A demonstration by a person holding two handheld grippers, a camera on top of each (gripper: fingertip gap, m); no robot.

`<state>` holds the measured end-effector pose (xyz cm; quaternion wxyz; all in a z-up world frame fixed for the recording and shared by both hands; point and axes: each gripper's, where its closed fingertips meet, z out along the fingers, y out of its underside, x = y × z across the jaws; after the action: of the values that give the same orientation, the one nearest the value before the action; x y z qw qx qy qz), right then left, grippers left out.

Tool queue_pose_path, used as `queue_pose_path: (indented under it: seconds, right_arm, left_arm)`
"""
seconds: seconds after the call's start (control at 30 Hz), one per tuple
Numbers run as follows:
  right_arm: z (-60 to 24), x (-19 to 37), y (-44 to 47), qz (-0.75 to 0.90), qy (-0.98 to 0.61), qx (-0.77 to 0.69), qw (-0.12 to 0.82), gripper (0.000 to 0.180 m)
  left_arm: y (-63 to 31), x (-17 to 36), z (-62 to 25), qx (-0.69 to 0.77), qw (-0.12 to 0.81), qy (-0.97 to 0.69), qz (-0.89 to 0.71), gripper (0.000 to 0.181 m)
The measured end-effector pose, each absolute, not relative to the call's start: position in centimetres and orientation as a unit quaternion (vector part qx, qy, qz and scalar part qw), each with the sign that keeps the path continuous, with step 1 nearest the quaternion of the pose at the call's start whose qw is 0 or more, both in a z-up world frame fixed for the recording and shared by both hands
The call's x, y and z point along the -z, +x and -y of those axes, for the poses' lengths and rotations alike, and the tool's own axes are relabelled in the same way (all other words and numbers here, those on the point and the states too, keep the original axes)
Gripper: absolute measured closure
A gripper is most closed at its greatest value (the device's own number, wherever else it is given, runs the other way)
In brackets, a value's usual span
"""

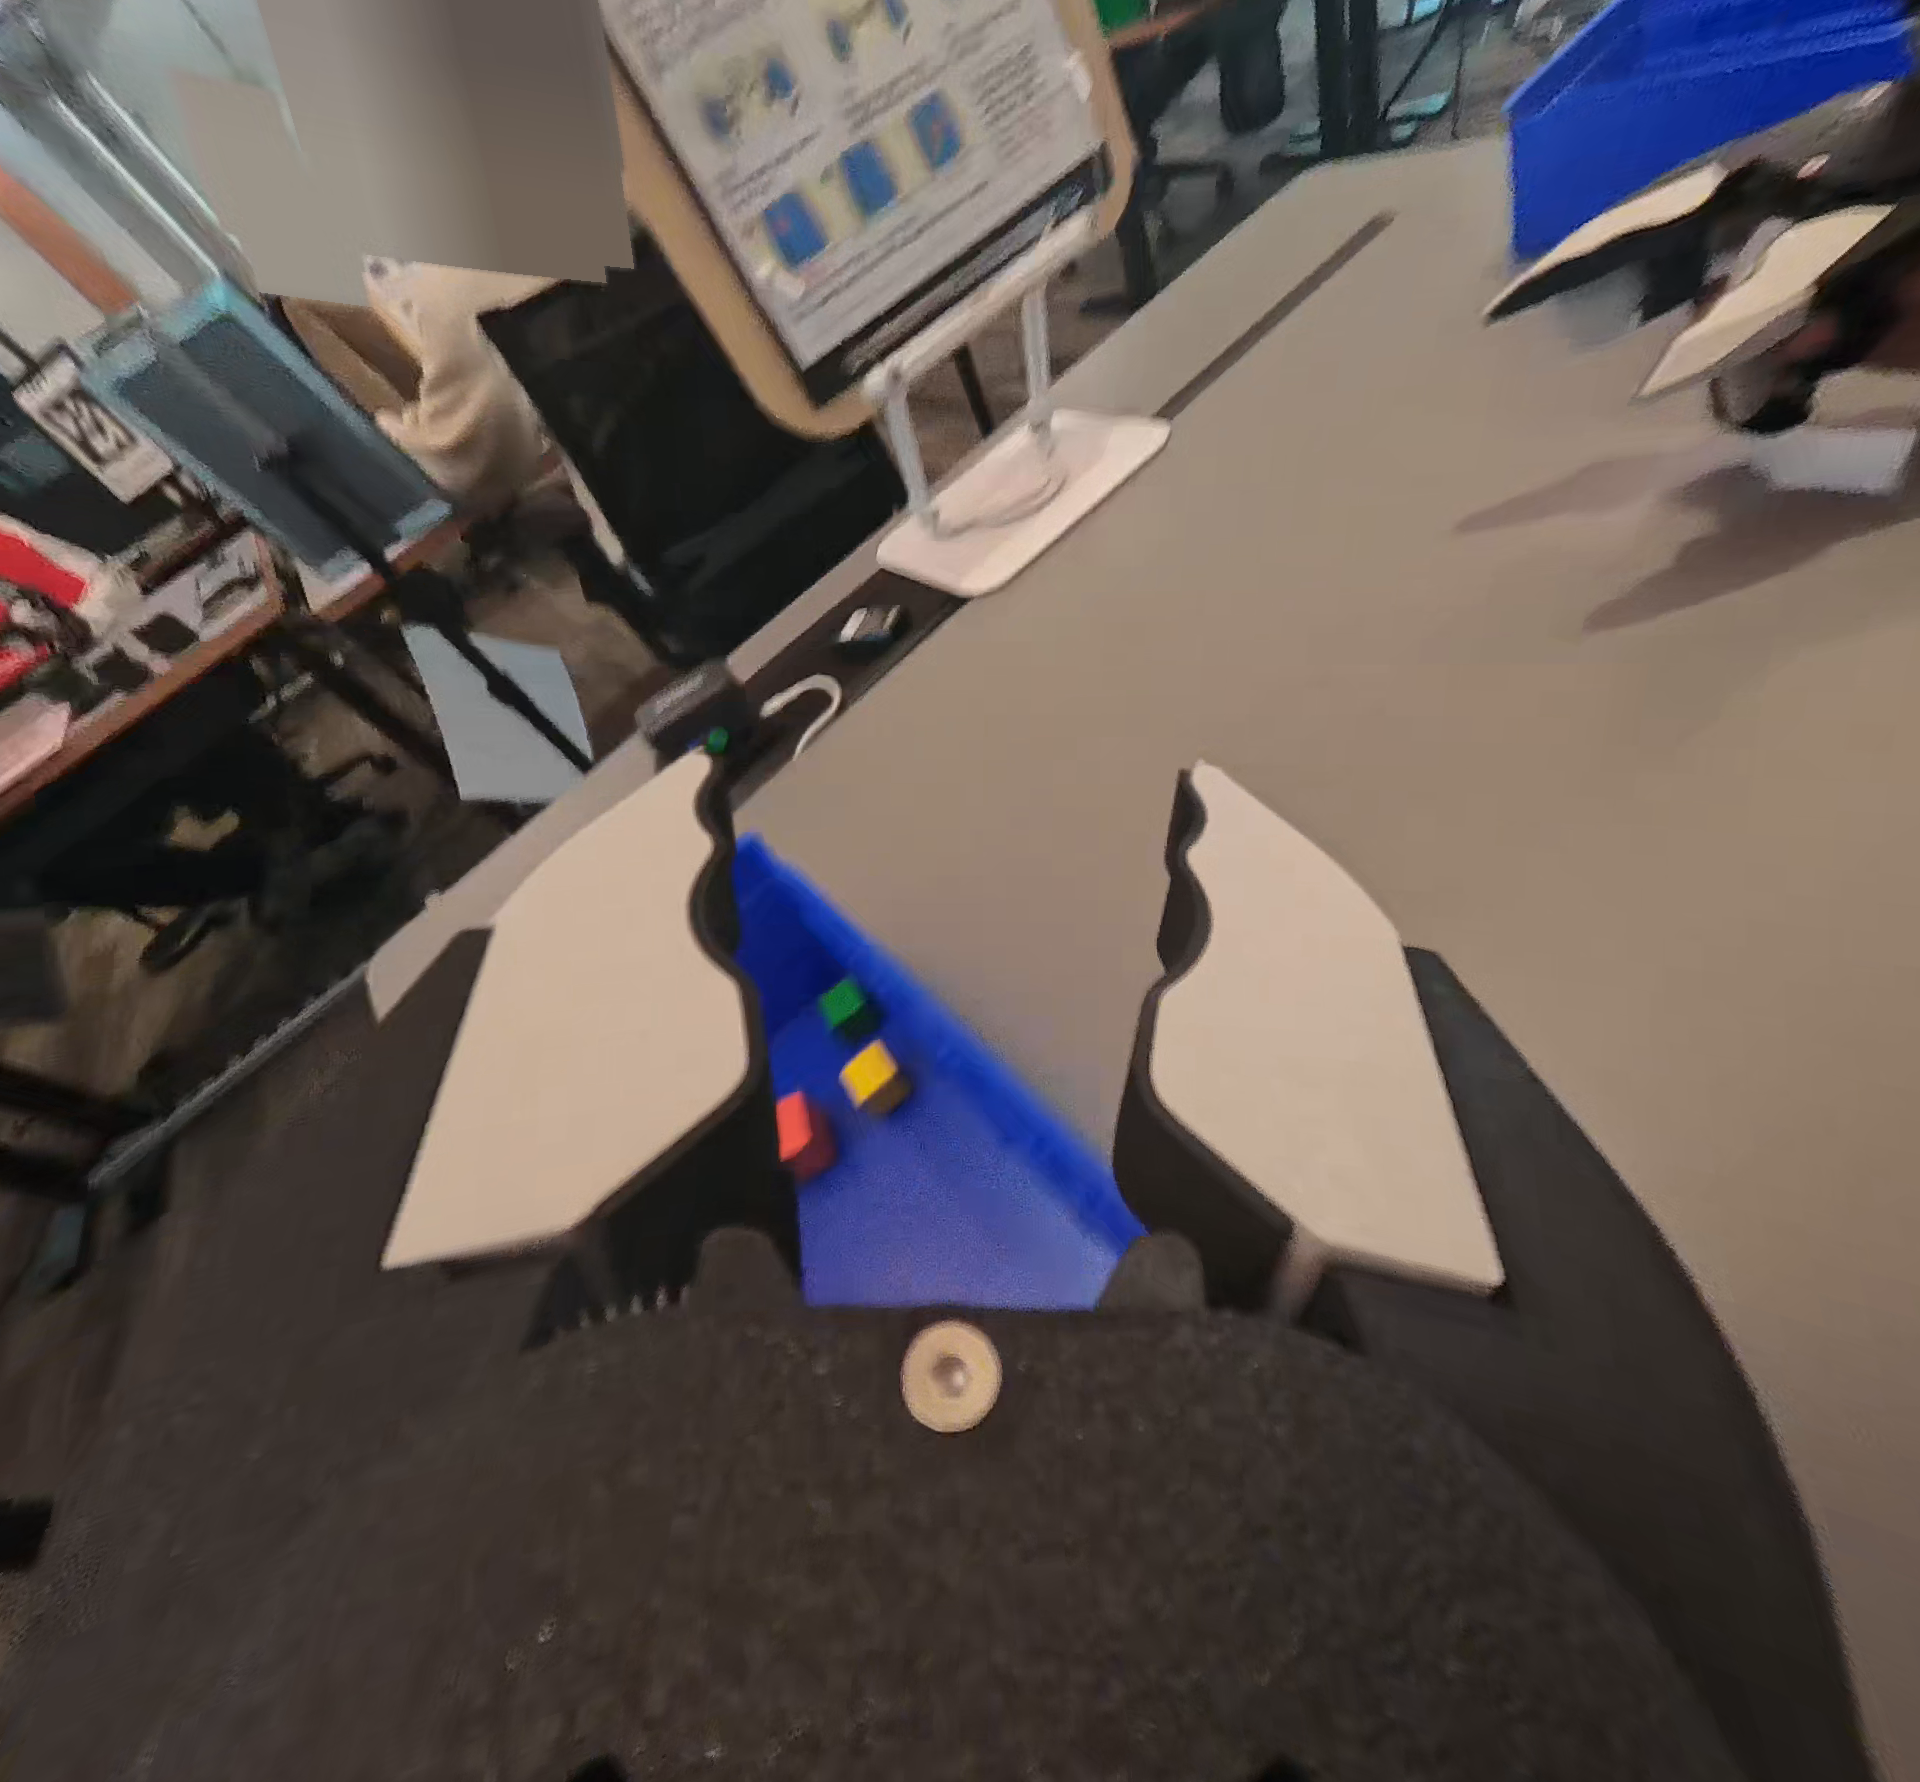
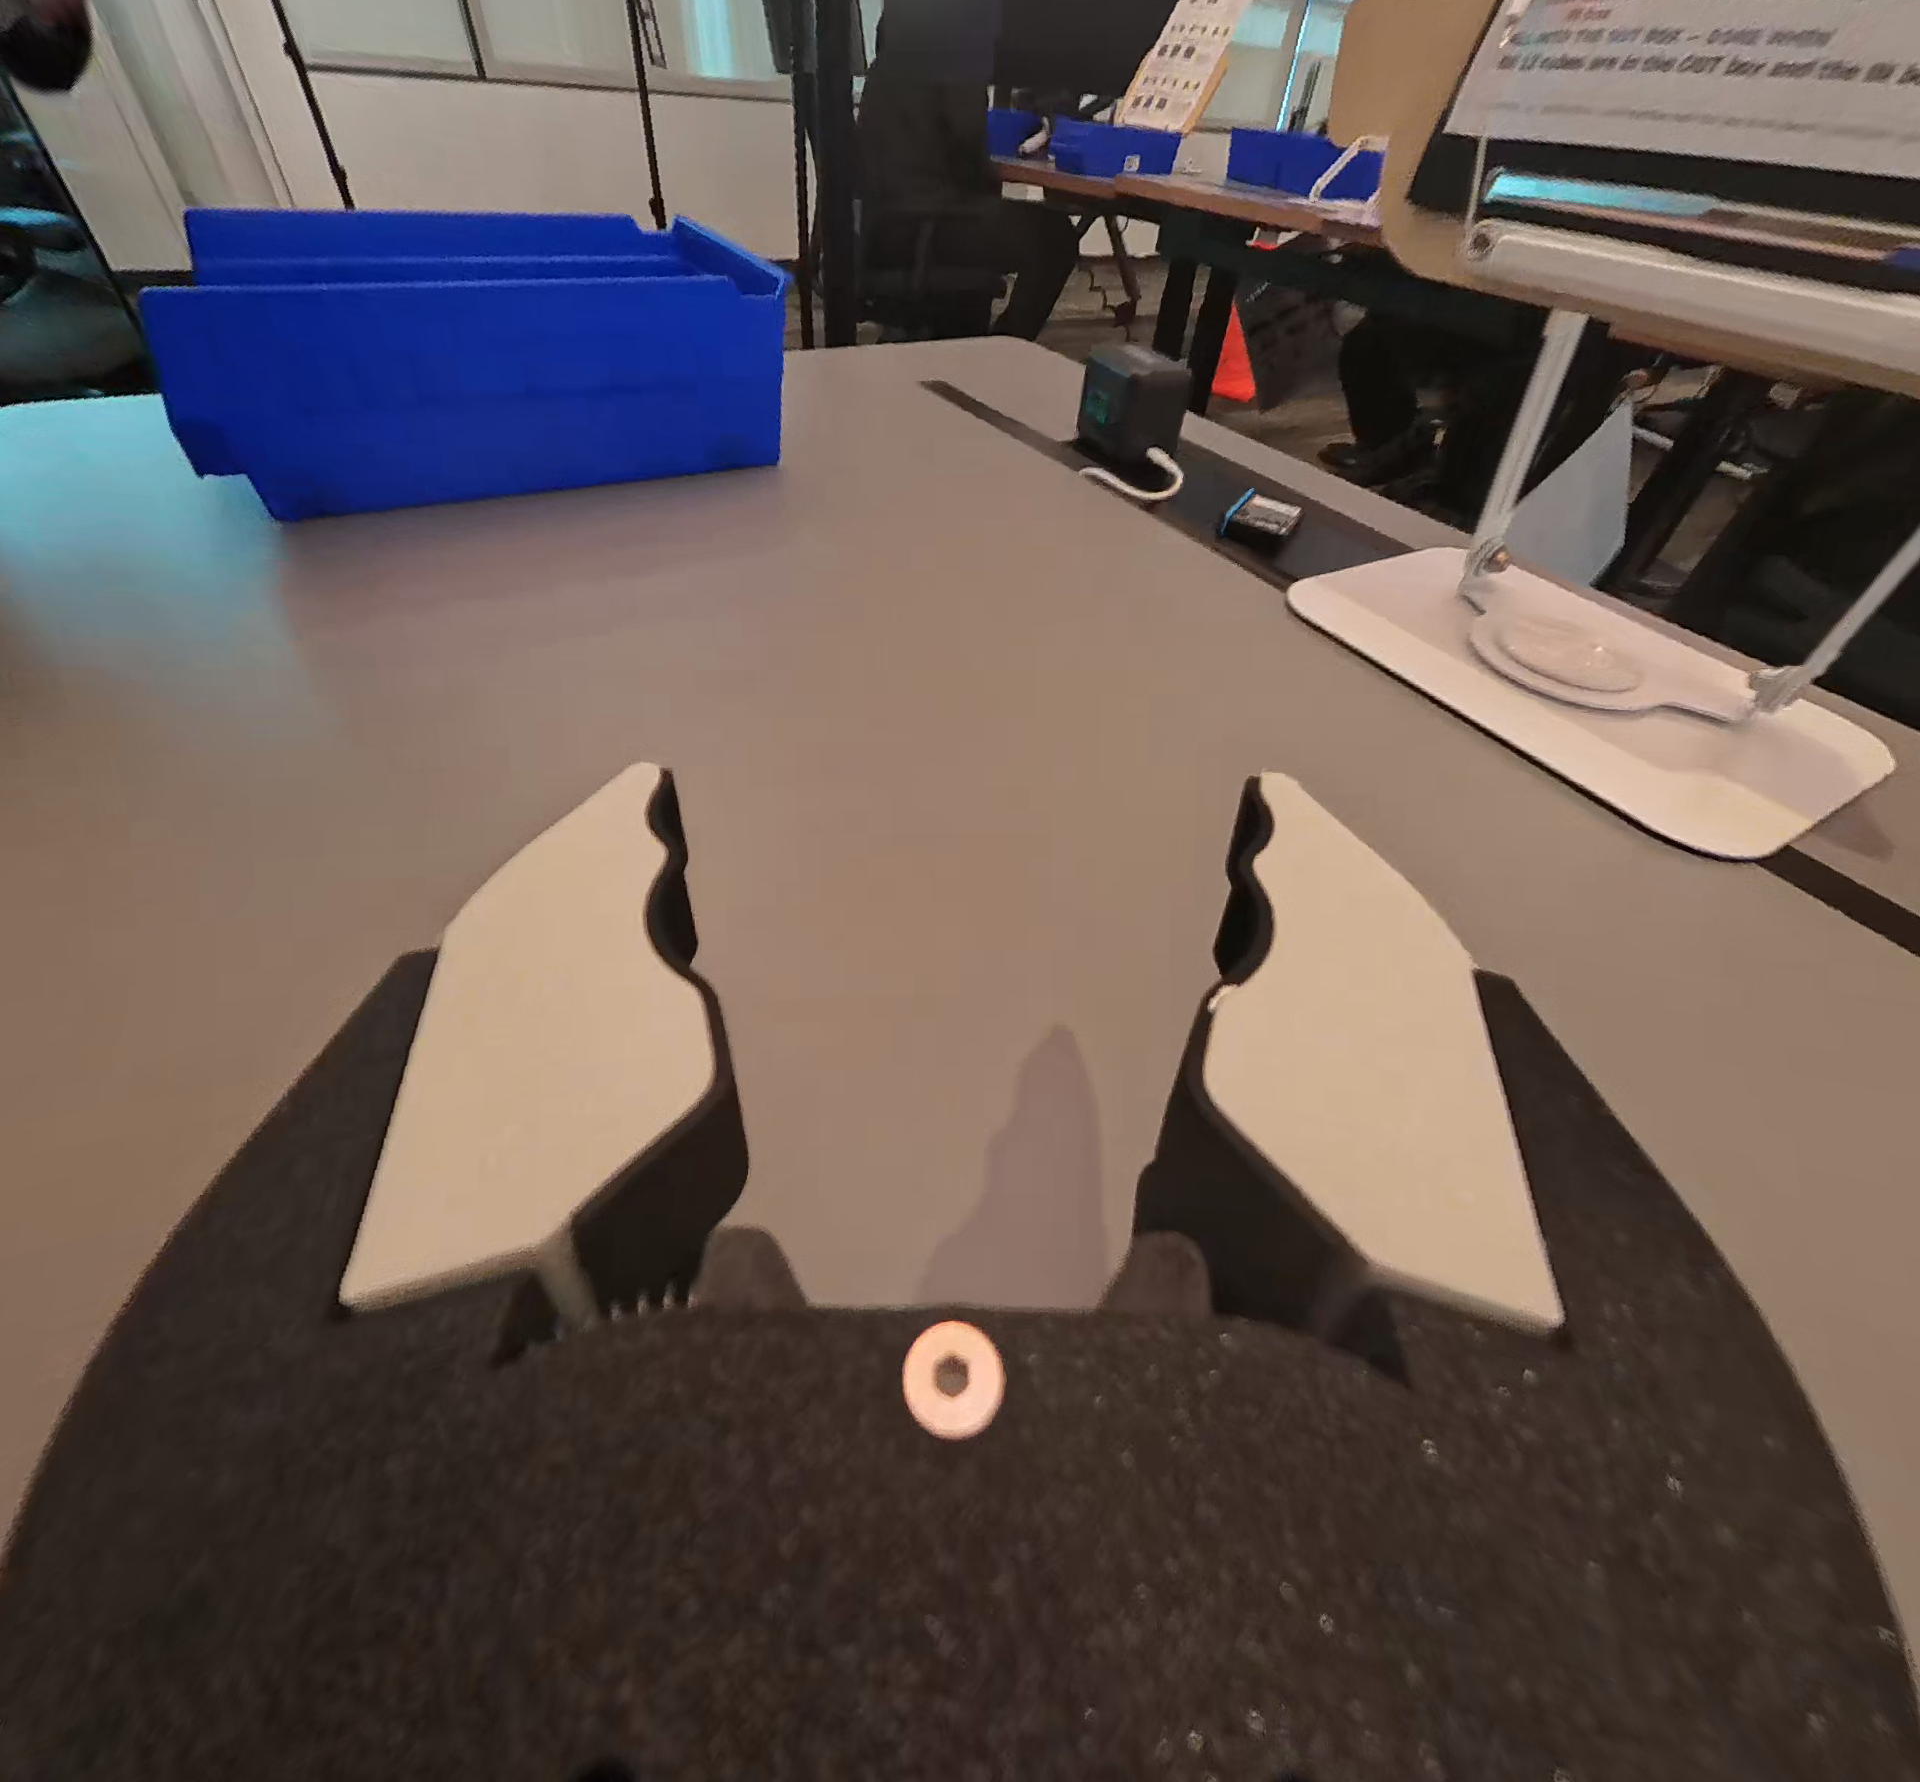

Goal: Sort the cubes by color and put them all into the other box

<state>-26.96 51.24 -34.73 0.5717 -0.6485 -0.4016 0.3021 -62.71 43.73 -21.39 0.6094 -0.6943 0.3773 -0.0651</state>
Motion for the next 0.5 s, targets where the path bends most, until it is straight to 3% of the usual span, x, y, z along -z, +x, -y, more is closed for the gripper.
queue_pose_path:
  seconds: [0.3, 0.5]
  right_arm:
    - [-51.0, 34.6, -28.9, 0.411, -0.665, -0.321, 0.535, 0.082]
    - [-50.6, 34.6, -30.0, 0.438, -0.671, -0.307, 0.514, 0.083]
  left_arm:
    - [-71.1, 30.2, -48.4, 0.057, 0.401, -0.756, -0.515, 0.101]
    - [-72.3, 33.7, -52.5, 0.069, 0.344, -0.772, -0.530, 0.115]
